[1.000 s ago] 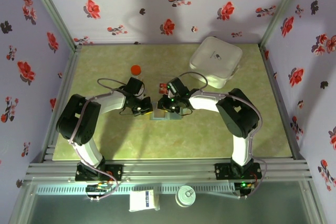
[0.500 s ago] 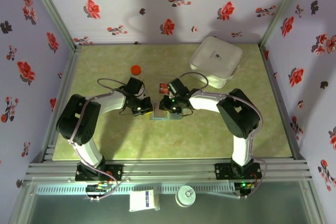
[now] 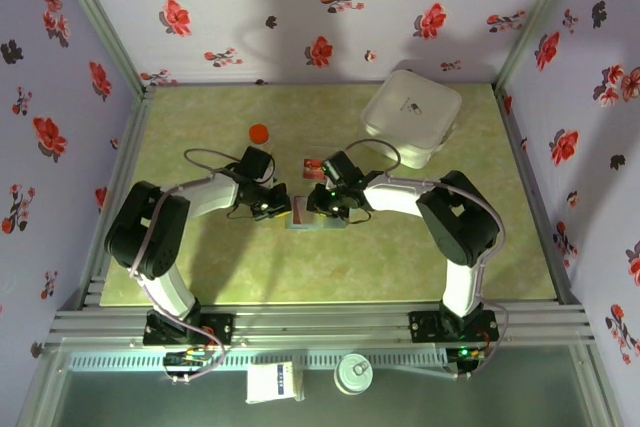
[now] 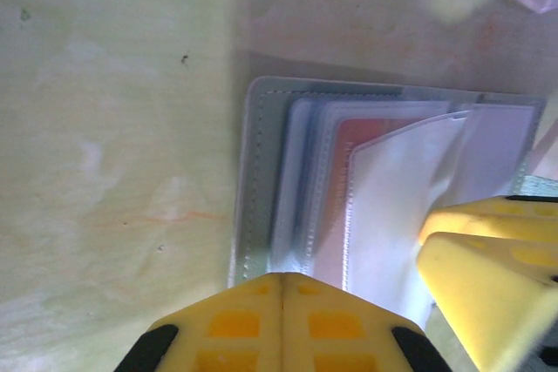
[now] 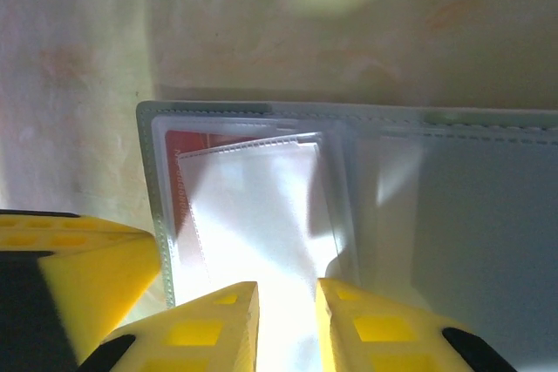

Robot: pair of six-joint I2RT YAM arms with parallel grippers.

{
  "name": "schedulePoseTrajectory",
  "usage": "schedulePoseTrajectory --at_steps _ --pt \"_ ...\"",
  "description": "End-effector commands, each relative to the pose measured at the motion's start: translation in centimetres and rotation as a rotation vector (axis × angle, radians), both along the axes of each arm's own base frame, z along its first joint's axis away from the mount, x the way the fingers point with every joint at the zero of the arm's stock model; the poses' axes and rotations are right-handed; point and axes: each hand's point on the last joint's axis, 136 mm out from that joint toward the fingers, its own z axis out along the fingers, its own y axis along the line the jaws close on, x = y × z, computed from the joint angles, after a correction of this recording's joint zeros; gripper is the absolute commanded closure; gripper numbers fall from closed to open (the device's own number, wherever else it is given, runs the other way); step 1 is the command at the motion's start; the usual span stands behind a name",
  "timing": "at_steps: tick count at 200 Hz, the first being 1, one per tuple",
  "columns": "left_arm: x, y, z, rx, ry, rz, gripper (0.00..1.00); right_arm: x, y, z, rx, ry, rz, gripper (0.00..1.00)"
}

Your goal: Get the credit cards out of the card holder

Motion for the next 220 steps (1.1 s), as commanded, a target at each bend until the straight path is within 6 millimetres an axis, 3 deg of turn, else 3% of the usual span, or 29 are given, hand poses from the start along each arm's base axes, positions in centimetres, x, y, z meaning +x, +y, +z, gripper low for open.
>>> schedulePoseTrajectory --at_steps 1,50,106,176,220 --pt "0.1 -0.3 1.7 -0.025 -0.022 0.018 1.00 0.1 -0.7 0.4 0.002 -0.017 -0.006 0.76" --pt "0.5 -1.8 2.6 -0.100 -0.021 0.024 1.00 0.1 -0.7 0.2 0.030 -0.009 -0.022 0.77" --pt "0.5 -3.6 1.5 -0.156 0.012 0.017 0.84 0.2 -1.2 -0.2 0.060 0.006 -0.047 0.77" --pt "0.2 -3.7 -0.3 -0.122 0.059 0.026 0.75 0.3 -1.7 -0.4 0.094 0.016 -0.066 0.78" --pt "0.3 -4.1 0.0 -0.127 0.057 0.024 0.74 0.3 -1.6 -0.4 0.134 0.023 -0.072 0.78"
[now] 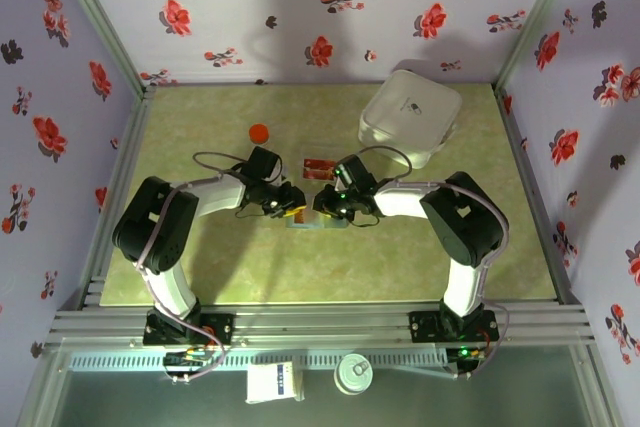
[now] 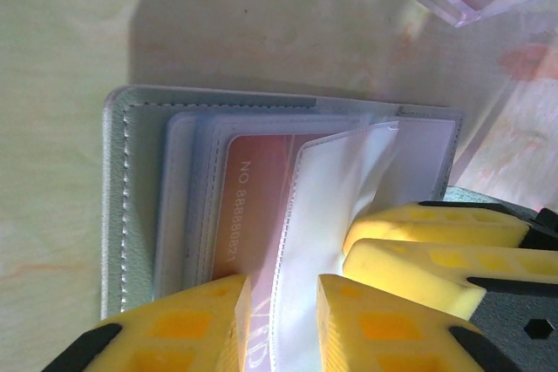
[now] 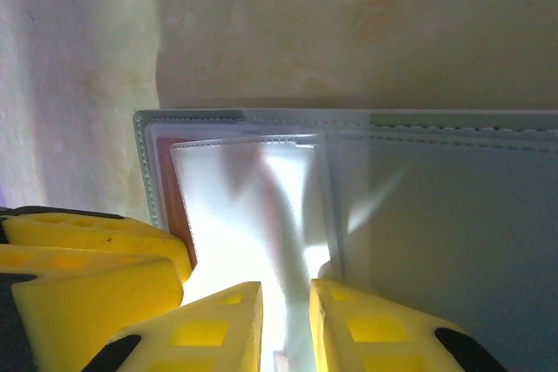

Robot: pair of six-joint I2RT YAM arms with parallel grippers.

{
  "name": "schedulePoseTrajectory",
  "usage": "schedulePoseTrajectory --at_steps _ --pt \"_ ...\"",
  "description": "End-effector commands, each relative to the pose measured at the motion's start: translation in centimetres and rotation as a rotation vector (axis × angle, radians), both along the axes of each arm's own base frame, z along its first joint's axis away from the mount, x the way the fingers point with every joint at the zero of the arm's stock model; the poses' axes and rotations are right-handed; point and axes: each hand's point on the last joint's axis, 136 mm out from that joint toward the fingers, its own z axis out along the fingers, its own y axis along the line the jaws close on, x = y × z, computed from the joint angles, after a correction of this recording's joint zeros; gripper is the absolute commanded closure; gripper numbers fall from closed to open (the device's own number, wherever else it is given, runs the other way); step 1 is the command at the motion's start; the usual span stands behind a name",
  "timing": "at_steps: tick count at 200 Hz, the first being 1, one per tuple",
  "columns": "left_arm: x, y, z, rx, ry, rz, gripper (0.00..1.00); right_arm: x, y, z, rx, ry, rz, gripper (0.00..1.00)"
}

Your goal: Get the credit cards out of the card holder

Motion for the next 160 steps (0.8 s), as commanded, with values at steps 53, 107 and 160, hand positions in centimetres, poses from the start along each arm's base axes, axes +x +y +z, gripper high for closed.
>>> schedulePoseTrajectory --at_steps 53,107,160 --pt "0.1 -0.9 -0.1 0.003 0.024 -0.009 0.74 -0.2 -0.1 0.0 0.060 0.020 -0.022 0.78" --pt "0.3 -1.3 0.3 0.006 0.024 -0.016 0.77 -0.2 0.0 0.0 0.089 0.020 -0.026 0.79" --pt "0.6 -1.5 1.5 0.000 0.007 -0.018 0.84 0.0 0.4 0.9 0.118 0.005 -0.019 0.79"
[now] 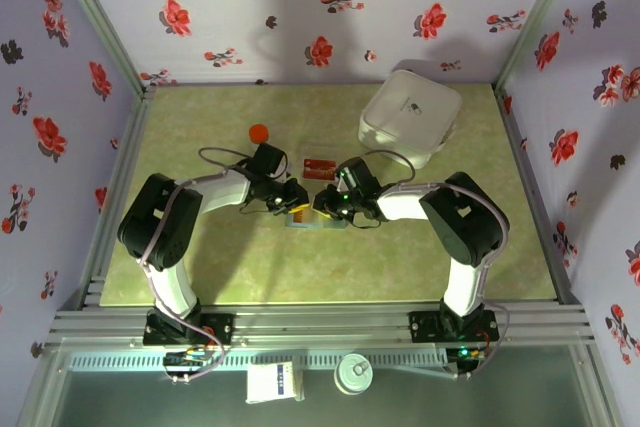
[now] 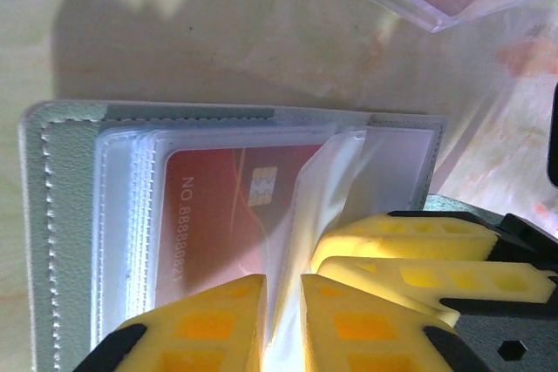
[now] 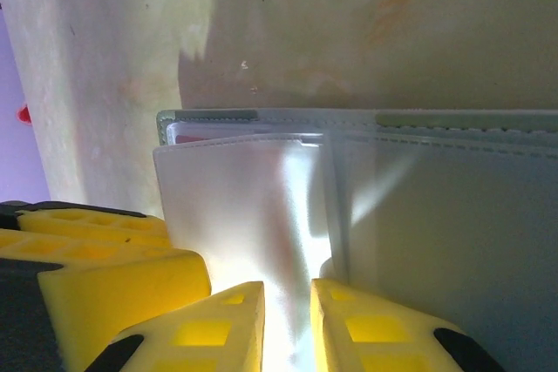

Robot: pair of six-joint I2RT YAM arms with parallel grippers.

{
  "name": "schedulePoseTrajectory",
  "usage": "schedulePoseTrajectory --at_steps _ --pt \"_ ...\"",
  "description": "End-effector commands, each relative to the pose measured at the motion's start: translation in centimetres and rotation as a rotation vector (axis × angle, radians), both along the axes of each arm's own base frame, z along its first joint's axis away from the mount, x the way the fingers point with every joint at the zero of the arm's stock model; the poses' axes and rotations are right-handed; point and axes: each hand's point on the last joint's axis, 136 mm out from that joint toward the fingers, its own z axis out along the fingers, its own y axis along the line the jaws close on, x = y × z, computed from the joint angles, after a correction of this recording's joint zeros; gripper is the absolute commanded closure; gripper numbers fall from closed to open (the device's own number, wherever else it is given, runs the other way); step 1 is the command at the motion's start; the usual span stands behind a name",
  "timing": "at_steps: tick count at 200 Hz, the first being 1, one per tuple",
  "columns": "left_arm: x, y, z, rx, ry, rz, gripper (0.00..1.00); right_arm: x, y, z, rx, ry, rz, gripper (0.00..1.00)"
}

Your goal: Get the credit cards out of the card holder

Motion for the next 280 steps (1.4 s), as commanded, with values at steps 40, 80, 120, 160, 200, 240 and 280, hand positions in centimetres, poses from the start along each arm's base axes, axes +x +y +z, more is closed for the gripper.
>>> schedulePoseTrajectory --at_steps 40,80,120,160,200,240,280 --pt "0.2 -0.9 2.1 -0.010 -0.010 -0.014 0.83 0.4 -0.6 3.3 0.036 -0.071 -0.003 0.79" --pt "0.2 -2.1 3.2 -0.024 -0.026 -0.041 0.84 1.0 -3.6 5.7 -0.045 -0.140 -0.040 0.78" --pt "0.2 -3.6 2.8 -0.024 -0.019 -0.071 0.84 1.2 -5.8 7.0 -0.071 -0.169 -0.067 0.77" --pt "0.4 -5.7 2.5 -0.033 -0.013 -0.104 0.84 0.8 -7.2 7.4 -0.109 -0.183 -0.078 0.76" --pt "0.6 -7.6 1.9 -0.042 -0.001 -0.136 0.80 0.3 -8.4 7.7 -0.139 -0.190 -0.091 0.74" --pt "0.9 -8.1 2.3 -0.054 -0.019 -0.151 0.69 0.0 -8.4 7.4 -0.136 -0.172 -0.094 0.71" --pt "1.2 -7.0 3.0 -0.052 -0.040 -0.147 0.66 0.2 -7.8 7.1 -0.109 -0.155 -0.093 0.71"
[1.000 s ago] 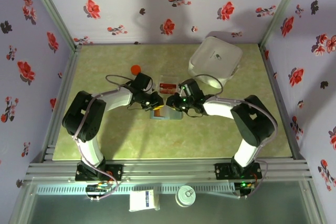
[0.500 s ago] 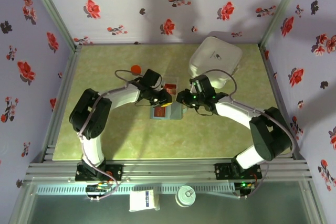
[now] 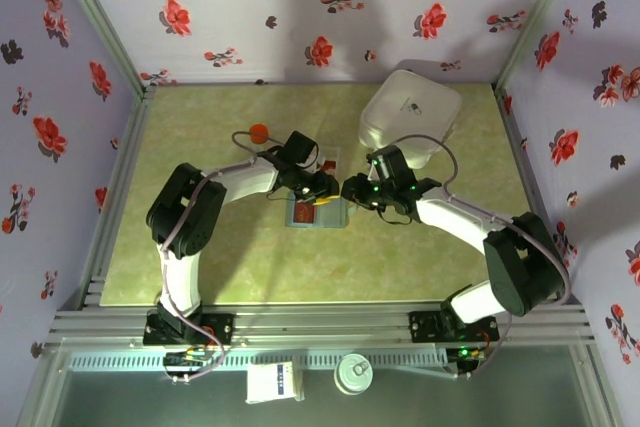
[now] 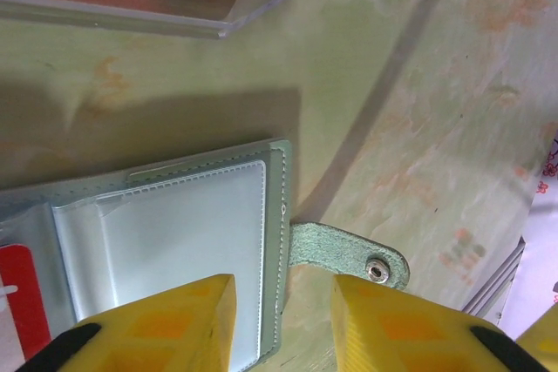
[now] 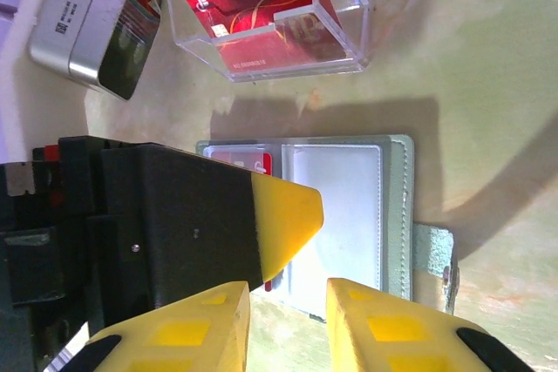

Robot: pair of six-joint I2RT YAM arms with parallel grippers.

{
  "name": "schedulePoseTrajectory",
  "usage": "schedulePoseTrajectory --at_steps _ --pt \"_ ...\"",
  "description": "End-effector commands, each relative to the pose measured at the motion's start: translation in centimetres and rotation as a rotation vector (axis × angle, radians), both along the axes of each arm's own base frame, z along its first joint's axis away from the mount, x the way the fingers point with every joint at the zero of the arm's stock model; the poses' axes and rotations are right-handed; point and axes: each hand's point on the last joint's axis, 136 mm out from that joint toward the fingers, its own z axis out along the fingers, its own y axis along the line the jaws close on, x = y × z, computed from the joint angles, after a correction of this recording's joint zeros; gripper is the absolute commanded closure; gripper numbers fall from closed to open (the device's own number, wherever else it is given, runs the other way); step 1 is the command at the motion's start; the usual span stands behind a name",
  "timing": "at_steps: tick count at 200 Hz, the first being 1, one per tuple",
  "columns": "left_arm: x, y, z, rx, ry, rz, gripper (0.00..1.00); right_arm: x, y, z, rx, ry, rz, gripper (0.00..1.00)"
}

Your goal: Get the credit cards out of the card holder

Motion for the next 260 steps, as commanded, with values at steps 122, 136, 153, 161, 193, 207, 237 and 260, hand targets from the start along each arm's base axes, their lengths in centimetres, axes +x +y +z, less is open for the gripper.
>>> schedulePoseTrajectory --at_steps 122,136,153,161,193,207,237,260 --pt "0.2 9.8 -0.1 0.069 -0.018 0.132 0.71 0.2 5.9 -1.8 0.011 0.063 0.111 0.72" --pt "0.0 10.1 -0.5 0.071 -0.009 0.136 0.71 0.2 6.5 -1.9 0.012 0.066 0.122 0.72" --pt "-0.3 10.3 -1.0 0.076 0.001 0.138 0.71 0.1 6.9 -2.2 0.008 0.073 0.132 0.73" --pt "-0.4 10.3 -1.3 0.079 0.004 0.140 0.71 0.1 7.0 -2.2 0.008 0.076 0.135 0.73" --pt "-0.7 10.7 -2.4 0.094 0.023 0.152 0.72 0.1 7.2 -2.6 0.004 0.085 0.140 0.73" --pt "-0.9 10.7 -2.6 0.091 0.030 0.157 0.72 0.0 7.2 -2.7 -0.001 0.091 0.142 0.73" --pt "-1.0 10.7 -2.3 0.078 0.028 0.166 0.72 -0.1 7.2 -3.0 -0.005 0.098 0.147 0.73" --pt "-1.1 10.5 -2.1 0.068 0.027 0.166 0.72 0.0 7.4 -3.1 -0.001 0.101 0.149 0.73"
